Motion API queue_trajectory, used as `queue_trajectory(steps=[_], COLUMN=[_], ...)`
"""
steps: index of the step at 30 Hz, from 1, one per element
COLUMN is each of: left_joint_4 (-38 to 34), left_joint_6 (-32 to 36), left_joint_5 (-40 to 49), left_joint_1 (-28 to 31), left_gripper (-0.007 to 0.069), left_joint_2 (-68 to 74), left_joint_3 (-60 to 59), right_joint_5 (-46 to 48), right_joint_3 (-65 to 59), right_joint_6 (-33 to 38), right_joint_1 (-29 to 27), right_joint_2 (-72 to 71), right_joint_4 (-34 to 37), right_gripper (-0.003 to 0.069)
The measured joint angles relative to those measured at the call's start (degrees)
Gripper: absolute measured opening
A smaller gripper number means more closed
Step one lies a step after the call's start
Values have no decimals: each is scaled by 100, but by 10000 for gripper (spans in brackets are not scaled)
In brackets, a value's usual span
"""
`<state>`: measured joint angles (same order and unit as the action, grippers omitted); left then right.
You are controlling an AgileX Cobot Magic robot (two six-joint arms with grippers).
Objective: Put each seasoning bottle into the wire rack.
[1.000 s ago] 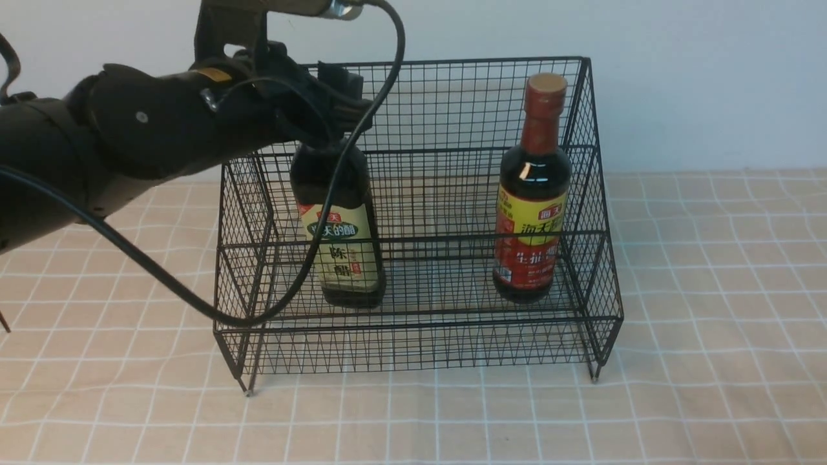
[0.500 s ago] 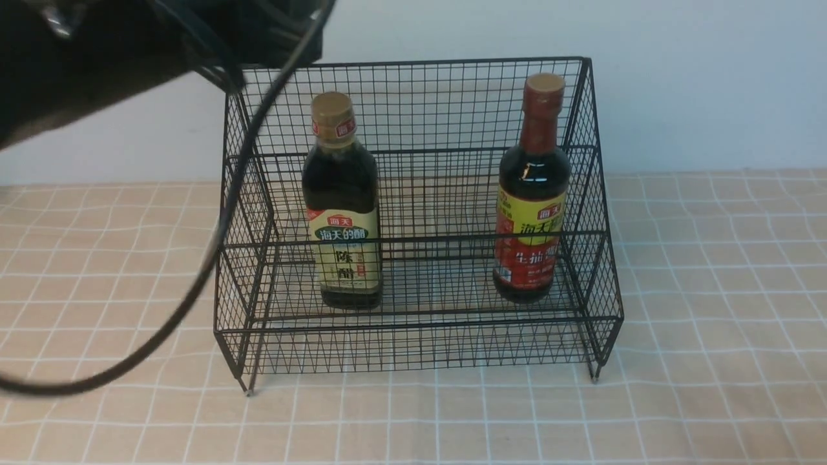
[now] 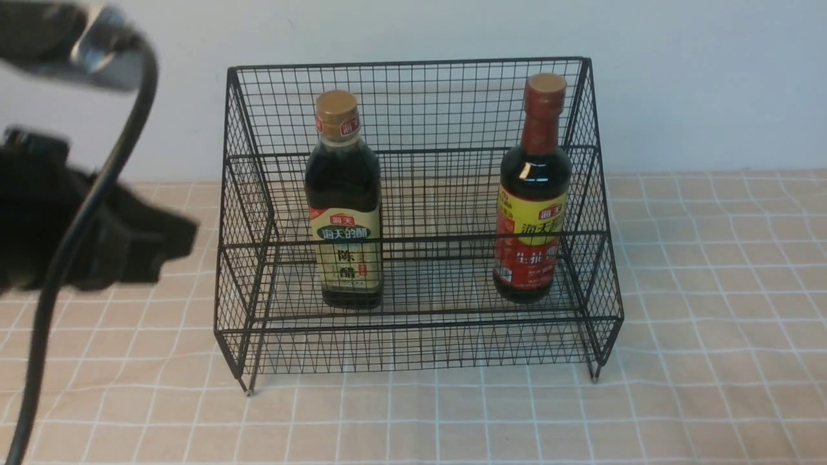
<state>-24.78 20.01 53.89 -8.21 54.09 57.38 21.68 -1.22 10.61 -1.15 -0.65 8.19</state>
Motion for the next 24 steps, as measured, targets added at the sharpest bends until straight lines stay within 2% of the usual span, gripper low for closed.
queue_trajectory(steps=[6,9,15,24], left_joint_4=[-75,-231,-392,-410], left_joint_6=[-104,-126,-125,-96], left_joint_5=[-493,-519,-295,-368], left_joint_1=[22,22,22,33], left_gripper=[-7,-7,-7,-7], left_joint_2=[-1744,-2249,-3419,-4011], left_joint_3=[-1219,-1409,-1502,-1502], right_joint_5=[0,0,0,0], right_joint_3=[0,0,0,0], right_joint_6=[0,0,0,0], right_joint_1=[0,0,0,0], right_joint_2=[0,0,0,0], right_joint_4=[0,0,0,0], right_gripper=[-14,-14,-14,-14])
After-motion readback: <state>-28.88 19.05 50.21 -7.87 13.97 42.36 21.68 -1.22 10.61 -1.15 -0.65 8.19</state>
